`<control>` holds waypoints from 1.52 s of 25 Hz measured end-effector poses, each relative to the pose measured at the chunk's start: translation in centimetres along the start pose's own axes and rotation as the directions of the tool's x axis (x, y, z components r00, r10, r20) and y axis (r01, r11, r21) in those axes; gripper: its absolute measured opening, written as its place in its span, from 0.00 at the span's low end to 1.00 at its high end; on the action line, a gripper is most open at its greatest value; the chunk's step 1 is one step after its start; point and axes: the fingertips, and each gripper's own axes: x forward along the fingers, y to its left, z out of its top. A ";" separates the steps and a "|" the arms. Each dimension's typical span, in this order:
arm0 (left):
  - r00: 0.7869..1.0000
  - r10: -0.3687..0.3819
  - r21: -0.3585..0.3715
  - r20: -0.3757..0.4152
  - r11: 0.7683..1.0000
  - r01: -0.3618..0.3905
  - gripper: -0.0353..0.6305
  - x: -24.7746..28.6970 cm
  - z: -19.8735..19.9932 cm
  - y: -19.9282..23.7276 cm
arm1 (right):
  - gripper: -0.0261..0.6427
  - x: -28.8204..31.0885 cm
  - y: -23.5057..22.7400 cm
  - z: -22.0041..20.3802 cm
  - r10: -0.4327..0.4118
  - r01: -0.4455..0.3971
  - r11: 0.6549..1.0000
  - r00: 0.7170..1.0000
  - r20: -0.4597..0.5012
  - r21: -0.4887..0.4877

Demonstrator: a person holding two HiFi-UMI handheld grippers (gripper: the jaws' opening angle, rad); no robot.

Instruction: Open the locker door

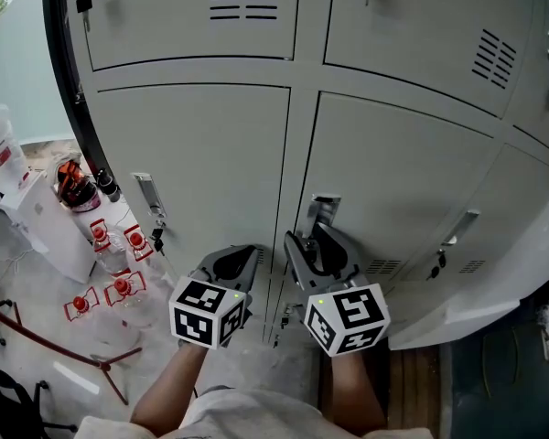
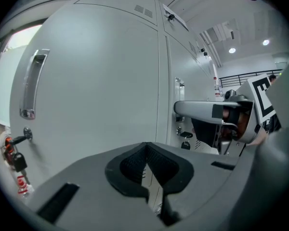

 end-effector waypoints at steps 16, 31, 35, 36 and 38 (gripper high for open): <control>0.998 -0.053 -0.031 -0.020 0.998 0.052 0.06 -1.8 -1.8 -1.4 | 0.26 -2.4 1.4 0.2 -0.001 0.001 1.000 1.000 -0.006 0.023; 0.983 -0.177 -0.025 -0.052 0.984 0.176 0.06 -3.9 -2.4 -3.9 | 0.29 -6.7 3.0 0.6 -0.067 0.068 0.997 0.998 -0.016 0.031; 0.974 -0.220 -0.030 -0.051 0.975 0.219 0.06 -4.4 -2.5 -5.2 | 0.29 -8.3 3.4 0.7 -0.084 0.085 0.996 0.996 -0.018 0.028; 0.972 -0.231 -0.029 -0.048 0.973 0.230 0.06 -4.5 -2.5 -5.5 | 0.29 -8.7 3.5 0.7 -0.093 0.093 0.995 0.996 -0.020 0.029; 0.966 -0.253 -0.028 -0.043 0.967 0.252 0.06 -4.8 -2.5 -6.3 | 0.29 -9.6 3.6 0.6 -0.111 0.112 0.993 0.994 -0.024 0.029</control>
